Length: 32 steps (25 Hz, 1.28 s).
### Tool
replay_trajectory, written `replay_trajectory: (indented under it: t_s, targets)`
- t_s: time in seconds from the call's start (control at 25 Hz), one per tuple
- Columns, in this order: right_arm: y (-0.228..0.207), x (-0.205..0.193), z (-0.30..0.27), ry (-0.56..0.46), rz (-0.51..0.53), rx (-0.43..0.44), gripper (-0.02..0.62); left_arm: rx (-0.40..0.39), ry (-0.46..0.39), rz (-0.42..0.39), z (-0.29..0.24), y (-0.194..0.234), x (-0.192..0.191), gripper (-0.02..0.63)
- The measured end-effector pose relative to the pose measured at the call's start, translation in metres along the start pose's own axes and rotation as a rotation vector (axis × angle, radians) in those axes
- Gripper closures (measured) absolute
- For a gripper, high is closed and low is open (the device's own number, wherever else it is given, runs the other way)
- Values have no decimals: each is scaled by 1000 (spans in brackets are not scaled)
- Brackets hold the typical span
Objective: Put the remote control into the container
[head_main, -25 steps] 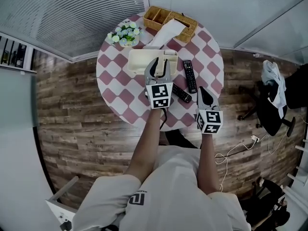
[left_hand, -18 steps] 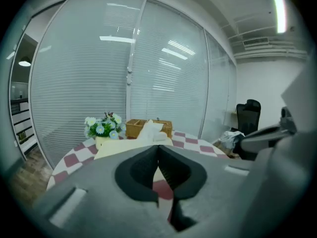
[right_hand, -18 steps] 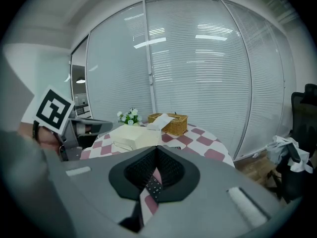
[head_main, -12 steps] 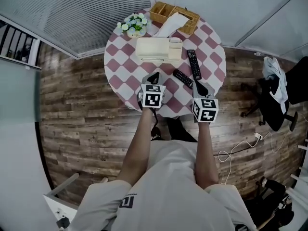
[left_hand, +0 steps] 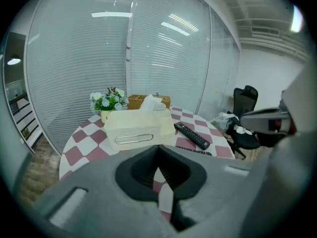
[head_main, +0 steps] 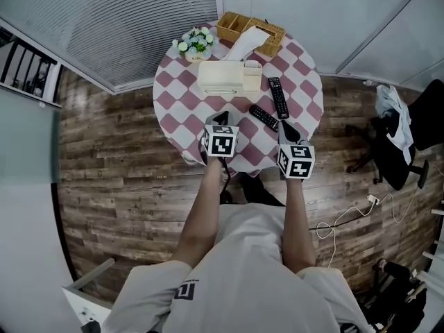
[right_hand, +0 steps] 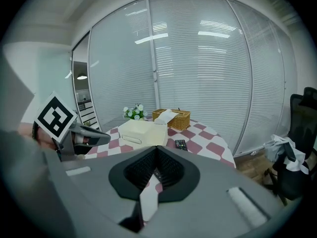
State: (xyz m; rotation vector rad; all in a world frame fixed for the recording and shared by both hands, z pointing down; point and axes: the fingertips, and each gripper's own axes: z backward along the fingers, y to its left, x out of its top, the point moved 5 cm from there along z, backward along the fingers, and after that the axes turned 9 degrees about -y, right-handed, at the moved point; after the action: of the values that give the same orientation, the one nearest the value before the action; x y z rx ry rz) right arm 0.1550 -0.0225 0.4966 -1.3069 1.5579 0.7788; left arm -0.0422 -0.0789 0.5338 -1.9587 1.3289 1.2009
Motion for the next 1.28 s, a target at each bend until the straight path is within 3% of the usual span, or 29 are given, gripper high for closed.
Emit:
replay_trajectory:
  t_s: [0.08, 0.2, 0.32, 0.48, 0.72, 1.08, 1.28]
  targets:
    - [-1, 1, -1, -1, -1, -7, 592, 8, -30, 35, 1, 1, 4, 603]
    - [-2, 1, -4, -6, -12, 7, 592, -13, -55, 12, -5, -5, 8, 603]
    - [3, -4, -10, -14, -30, 59, 586, -30, -55, 15, -12, -10, 5, 603]
    - [9, -17, -33, 45, 25, 135, 540, -12, -30, 36, -22, -5, -5, 603]
    - [10, -41, -97, 242, 175, 296, 527, -10, 16, 78, -44, 7, -13, 603]
    - [17, -80, -169, 599, 403, 507, 311, 26, 60, 193, -82, 36, -26, 603]
    - [26, -92, -189, 670, 513, 531, 312, 64, 93, 249, -83, 52, -43, 603]
